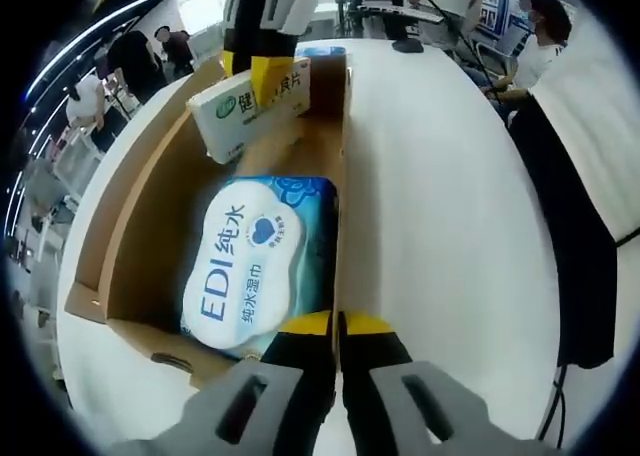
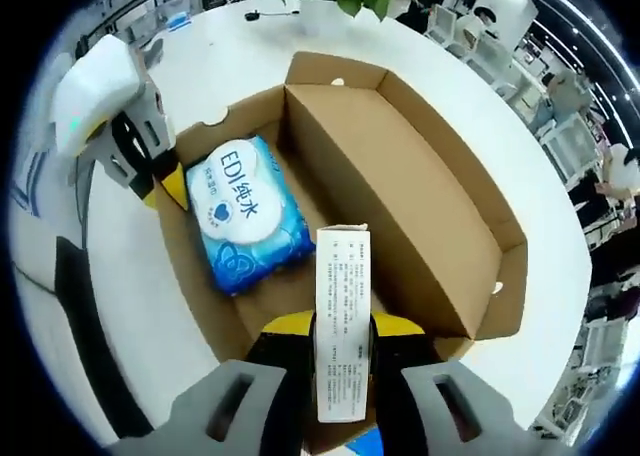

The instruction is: Operate the shoe box by opening the lid, removing the specified soft item, and placing it in the target area until the item is outside and the box remains undamaged.

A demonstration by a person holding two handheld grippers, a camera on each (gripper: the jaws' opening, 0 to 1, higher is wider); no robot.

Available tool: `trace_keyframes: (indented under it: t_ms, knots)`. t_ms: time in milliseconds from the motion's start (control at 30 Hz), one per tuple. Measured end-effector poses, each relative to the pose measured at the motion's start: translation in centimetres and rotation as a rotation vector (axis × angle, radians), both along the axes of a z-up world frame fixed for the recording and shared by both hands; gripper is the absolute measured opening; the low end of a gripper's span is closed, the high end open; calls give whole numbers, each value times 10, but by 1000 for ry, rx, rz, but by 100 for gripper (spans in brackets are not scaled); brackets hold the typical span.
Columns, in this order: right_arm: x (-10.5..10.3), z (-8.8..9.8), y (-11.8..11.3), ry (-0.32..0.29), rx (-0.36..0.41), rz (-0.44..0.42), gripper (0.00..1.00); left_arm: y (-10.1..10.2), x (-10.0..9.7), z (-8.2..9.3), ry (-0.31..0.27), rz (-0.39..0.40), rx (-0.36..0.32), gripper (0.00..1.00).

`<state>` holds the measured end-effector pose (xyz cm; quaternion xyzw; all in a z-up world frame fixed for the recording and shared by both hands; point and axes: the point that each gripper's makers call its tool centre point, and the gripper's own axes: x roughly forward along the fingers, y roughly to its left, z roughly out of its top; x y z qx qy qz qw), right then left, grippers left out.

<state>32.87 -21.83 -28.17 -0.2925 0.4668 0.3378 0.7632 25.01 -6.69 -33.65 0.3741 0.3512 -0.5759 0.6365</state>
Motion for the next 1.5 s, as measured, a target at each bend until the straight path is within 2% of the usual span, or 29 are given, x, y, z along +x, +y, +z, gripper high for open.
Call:
trace_keyframes:
  t_ms: [67, 100, 200, 233, 400, 567, 733, 800, 833, 867, 933, 1000, 1133, 1333, 1500]
  knots:
    - [5, 14, 10, -61, 99, -40, 17, 0, 0, 0, 0, -3, -1, 1]
    - [5, 21, 12, -75, 117, -45, 17, 0, 0, 0, -2, -3, -3, 1]
    - [4, 27, 7, -76, 108, -85, 17, 0, 0, 0, -4, -5, -5, 1]
    - [5, 29, 5, -84, 124, -121, 17, 0, -1, 0, -4, -6, -4, 1]
    - [-1, 31, 5, -28, 236, -230, 17, 0, -1, 0, -7, -5, -5, 1]
    - [-2, 36, -2, -58, 228, -255, 17, 0, -1, -1, -10, -5, -6, 1]
    - [-3, 43, -5, -79, 283, -288, 17, -1, -1, -1, -10, -4, -6, 1]
    - [-2, 59, 9, -124, 407, -244, 17, -1, -1, -1, -10, -1, -6, 1]
    - [-1, 64, 9, -138, 441, -266, 17, -1, -1, 0, -9, -2, -6, 1]
    - [0, 69, 3, -144, 452, -325, 17, -1, -2, 0, -9, -3, -6, 1]
    - [1, 76, -6, -166, 432, -350, 17, -1, -2, 0, -9, -3, -6, 1]
    - [3, 87, -12, -219, 444, -356, 17, -1, -1, -1, -9, -6, -6, 1]
    - [1, 95, -25, -256, 437, -388, 17, 0, -2, 0, -3, -2, -3, 1]
    - [-3, 93, -33, -257, 441, -409, 17, 0, -2, -1, -4, -6, -4, 1]
    - [-7, 101, -29, -265, 459, -395, 17, 0, -2, -1, -4, -3, -4, 1]
